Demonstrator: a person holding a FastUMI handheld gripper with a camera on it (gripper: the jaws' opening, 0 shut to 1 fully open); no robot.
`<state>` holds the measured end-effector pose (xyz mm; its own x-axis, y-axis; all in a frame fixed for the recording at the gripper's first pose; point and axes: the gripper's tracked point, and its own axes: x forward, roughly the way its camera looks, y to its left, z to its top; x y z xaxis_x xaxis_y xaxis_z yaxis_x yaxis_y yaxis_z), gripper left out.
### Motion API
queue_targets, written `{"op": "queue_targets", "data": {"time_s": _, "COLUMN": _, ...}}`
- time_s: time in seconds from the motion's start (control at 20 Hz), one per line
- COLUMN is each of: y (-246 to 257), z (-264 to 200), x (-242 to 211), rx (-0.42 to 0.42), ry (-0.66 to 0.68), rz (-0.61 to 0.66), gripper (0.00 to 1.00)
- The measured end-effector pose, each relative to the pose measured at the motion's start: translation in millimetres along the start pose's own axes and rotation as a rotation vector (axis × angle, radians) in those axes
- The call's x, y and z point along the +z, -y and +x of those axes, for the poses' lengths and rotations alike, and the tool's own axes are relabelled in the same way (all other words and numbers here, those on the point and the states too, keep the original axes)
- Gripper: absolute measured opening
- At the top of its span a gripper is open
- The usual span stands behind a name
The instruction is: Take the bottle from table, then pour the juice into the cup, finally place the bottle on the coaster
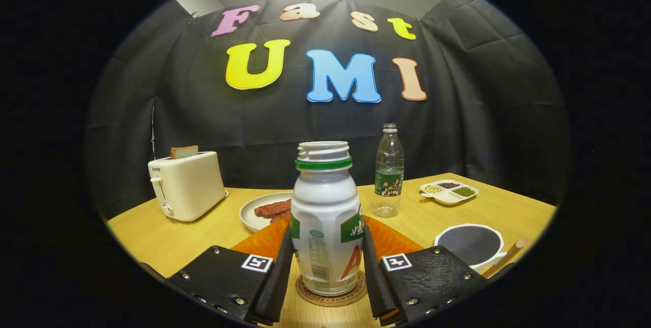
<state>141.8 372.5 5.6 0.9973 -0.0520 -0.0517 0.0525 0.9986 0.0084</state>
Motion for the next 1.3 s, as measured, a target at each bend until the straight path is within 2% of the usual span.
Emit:
{"op": "queue_targets", "data": {"time_s": 0.2, "y": 1.5, "z": -0.5, "x": -0.1, "rx": 0.0, "ry": 0.003, "rz": 0.006, "gripper": 0.64}}
{"op": "queue_targets", "data": {"time_s": 0.3, "y": 1.2, "z": -0.3, "x": -0.3, "rx": -0.005, "ry": 0.009, "rz": 0.027, "gripper": 0.69}}
{"op": "queue_targets", "data": {"time_s": 0.35, "y": -0.7, "z": -0.6, "x": -0.7, "rx": 0.006, "ry": 0.012, "rz": 0.043, "gripper": 0.75}}
{"op": "queue_targets", "data": {"time_s": 0.45, "y": -5.1, "z": 0.5, "x": 2.5, "rx": 0.031, "ry": 0.024, "rz": 0.075, "gripper": 0.99}}
{"op": "queue_targets", "data": {"time_s": 0.75, "y": 1.4, "z": -20.8, "x": 36.2, "rx": 0.017, "ry": 0.077, "rz": 0.03, "gripper": 0.99}}
{"op": "queue_targets", "data": {"time_s": 0.9, "y": -4.4, "z": -47.7, "x": 82.6, "rx": 0.064, "ry": 0.149, "rz": 0.044, "gripper": 0.99}}
{"op": "queue_targets", "data": {"time_s": 1.1, "y": -21.4, "z": -75.5, "x": 153.3, "rx": 0.169, "ry": 0.224, "rz": 0.065, "gripper": 0.98}}
{"op": "queue_targets", "data": {"time_s": 1.15, "y": -23.7, "z": -81.5, "x": 165.8, "rx": 0.184, "ry": 0.231, "rz": 0.037, "gripper": 0.99}}
{"op": "queue_targets", "data": {"time_s": 1.3, "y": 2.6, "z": -96.8, "x": 180.0, "rx": 0.136, "ry": 0.252, "rz": -0.108, "gripper": 0.97}}
